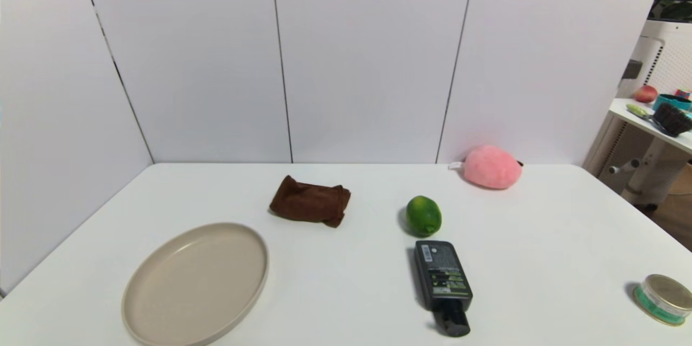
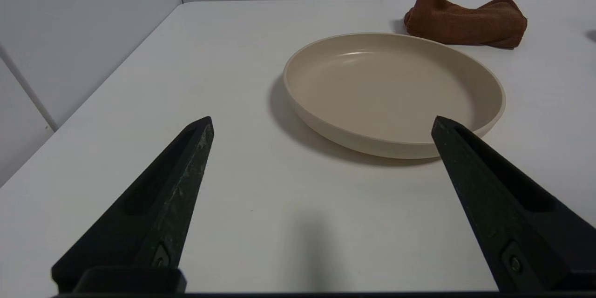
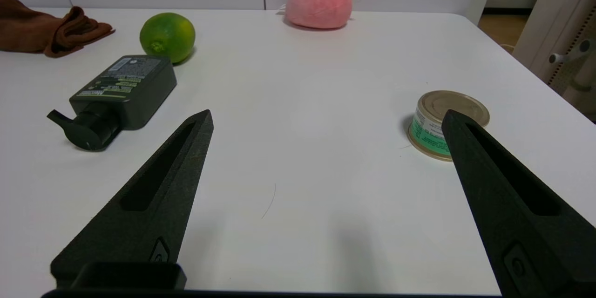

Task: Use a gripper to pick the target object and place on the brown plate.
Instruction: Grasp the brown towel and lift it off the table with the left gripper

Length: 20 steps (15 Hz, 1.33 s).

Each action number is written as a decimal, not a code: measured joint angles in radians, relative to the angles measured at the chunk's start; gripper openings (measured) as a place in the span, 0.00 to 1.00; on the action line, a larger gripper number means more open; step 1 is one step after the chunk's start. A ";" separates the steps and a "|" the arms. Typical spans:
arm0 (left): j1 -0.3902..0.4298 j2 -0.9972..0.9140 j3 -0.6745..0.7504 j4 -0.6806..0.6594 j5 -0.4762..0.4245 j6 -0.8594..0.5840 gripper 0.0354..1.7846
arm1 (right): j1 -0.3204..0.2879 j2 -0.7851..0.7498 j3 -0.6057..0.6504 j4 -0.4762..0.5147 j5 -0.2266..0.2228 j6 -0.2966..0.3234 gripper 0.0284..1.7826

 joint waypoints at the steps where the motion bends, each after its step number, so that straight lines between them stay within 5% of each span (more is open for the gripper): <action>1: 0.000 0.000 0.000 0.000 0.000 0.000 0.94 | 0.000 0.000 0.000 0.000 0.000 0.000 0.95; 14: 0.003 0.101 -0.050 -0.030 0.004 0.011 0.94 | 0.000 0.000 0.000 0.001 0.000 0.001 0.95; 17: 0.005 0.352 -0.214 -0.053 0.001 0.092 0.94 | 0.000 0.000 0.000 0.000 0.000 0.001 0.95; 20: 0.003 0.665 -0.525 -0.016 -0.013 0.207 0.94 | 0.000 0.000 0.000 0.000 0.000 0.000 0.95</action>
